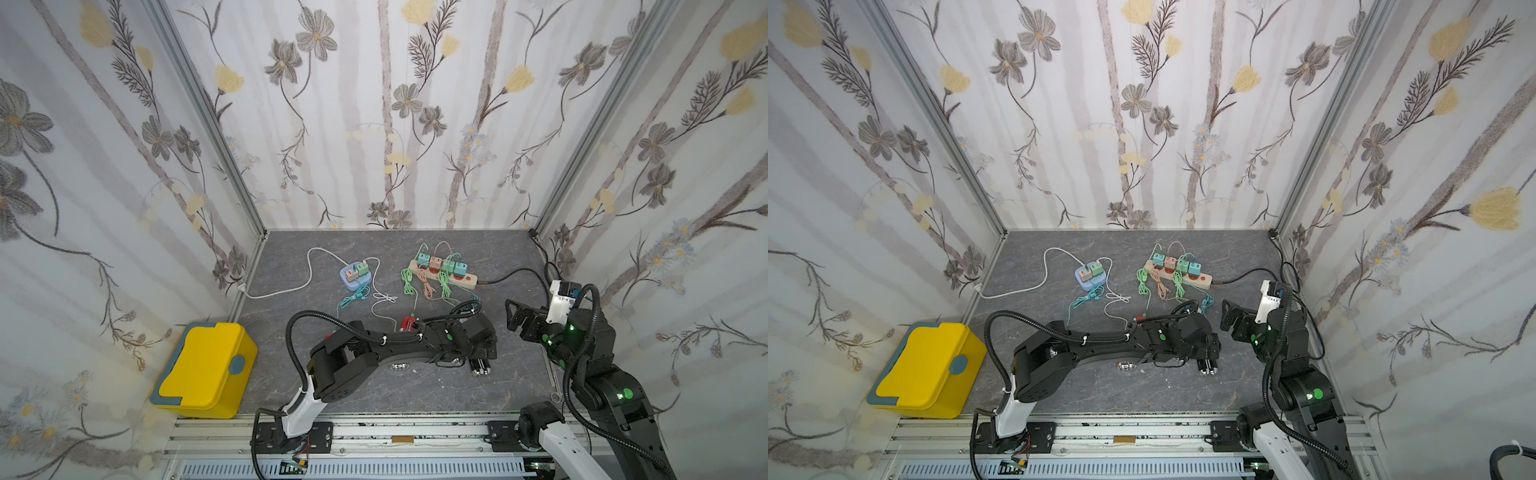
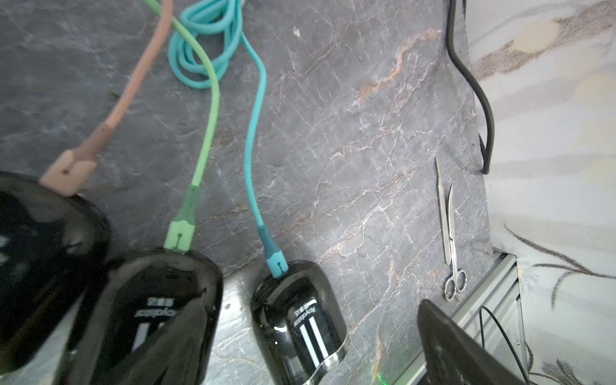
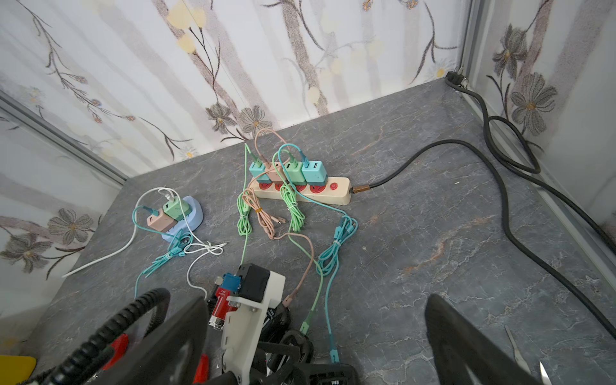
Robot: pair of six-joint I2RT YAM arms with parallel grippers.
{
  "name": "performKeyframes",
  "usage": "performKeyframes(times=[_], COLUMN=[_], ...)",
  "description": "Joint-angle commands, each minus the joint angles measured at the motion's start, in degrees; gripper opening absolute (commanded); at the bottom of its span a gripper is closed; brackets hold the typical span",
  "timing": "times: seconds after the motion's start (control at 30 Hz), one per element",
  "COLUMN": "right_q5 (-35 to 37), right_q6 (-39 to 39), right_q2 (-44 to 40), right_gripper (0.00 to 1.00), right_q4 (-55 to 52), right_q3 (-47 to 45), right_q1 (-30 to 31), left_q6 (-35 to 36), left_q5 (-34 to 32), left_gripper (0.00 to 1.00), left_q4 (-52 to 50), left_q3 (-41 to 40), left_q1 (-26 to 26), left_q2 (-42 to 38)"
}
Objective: Unplug the electric shaver
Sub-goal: Pick up the electric shaver from the center of the board.
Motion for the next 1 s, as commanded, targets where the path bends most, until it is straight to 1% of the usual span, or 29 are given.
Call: performKeyframes(times=[0.0,0.07,0.23,0.43,0.53,0.77,0.97], right_q5=[1.7,1.5,1.1,0.8,0.7,0.1,-0.7], right_q6=[-1.3,-1.4,-1.3,-1.3,-1.2,-1.2,-1.3], right_q2=[-0.5,-0.7,-1.1,-1.6,-1.4,-0.4,0.7], right_gripper=[1.0,1.0,1.0,1.0,1.0,1.0,1.0], right_q4=[-0.3,-0.1,0.4,0.6,1.1,2.0,2.7], right_q3=[-0.2,-0.6,-1.8,-2.4,-2.9,-3.4,-3.7], right_q1=[0.0,0.0,0.0,0.0,0.0,0.0,0.0], left_q6=[-0.5,0.0,1.3,3.1,4.2,7.1,8.9], left_q5=[0.0,-0.3,-1.5,-3.7,-5.4,-7.6,-9.4], left_gripper=[0.93,0.9,0.87,0.85,0.82,0.76,0.75], left_q4=[-7.0,-11.1,-18.7,-25.8,-29.7,-35.2,-37.4], left_q3=[4.2,8.5,16.5,23.8,26.8,28.7,26.0], left_q1=[-0.6,-1.1,-2.0,-2.6,-2.7,-2.7,-2.7], left_q2=[2.8,5.4,11.0,15.8,17.6,18.6,16.4])
